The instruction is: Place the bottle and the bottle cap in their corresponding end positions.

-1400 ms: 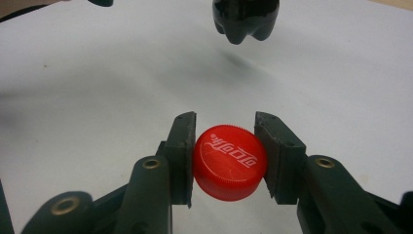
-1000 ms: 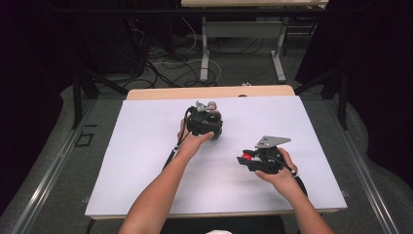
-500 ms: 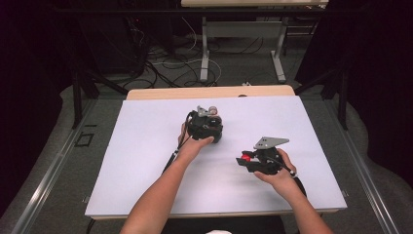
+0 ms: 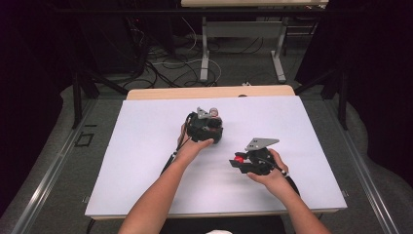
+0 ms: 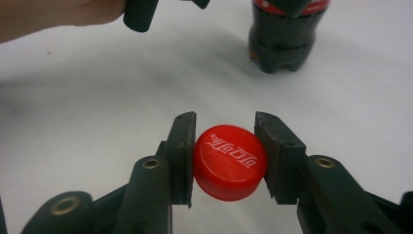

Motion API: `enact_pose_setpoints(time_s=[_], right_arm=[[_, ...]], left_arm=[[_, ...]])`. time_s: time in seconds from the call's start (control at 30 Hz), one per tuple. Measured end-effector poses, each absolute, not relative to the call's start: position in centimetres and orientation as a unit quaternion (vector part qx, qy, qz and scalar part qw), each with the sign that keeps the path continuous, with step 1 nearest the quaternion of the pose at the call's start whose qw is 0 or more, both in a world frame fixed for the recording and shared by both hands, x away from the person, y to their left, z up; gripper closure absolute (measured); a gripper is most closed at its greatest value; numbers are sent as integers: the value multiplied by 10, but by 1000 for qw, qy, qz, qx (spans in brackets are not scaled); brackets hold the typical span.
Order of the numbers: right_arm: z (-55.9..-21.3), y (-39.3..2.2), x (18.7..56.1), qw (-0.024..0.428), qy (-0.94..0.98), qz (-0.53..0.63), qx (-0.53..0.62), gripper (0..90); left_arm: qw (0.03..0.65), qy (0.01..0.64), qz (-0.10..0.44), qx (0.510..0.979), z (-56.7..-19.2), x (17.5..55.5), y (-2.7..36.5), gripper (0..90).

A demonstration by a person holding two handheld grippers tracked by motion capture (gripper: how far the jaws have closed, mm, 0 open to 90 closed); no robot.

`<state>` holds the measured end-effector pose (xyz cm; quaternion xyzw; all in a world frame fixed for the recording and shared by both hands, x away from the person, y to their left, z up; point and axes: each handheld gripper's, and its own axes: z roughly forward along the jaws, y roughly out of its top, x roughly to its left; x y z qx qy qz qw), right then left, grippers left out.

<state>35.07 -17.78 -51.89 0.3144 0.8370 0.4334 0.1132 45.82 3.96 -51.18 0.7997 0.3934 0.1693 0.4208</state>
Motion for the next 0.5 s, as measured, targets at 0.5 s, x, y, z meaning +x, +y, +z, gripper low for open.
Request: enact_pose_setpoints(time_s=[0.5], right_arm=[[-550, -117, 360, 97, 869, 408, 262, 607]], left_arm=[[439, 412, 143, 786, -504, 442, 67, 5]])
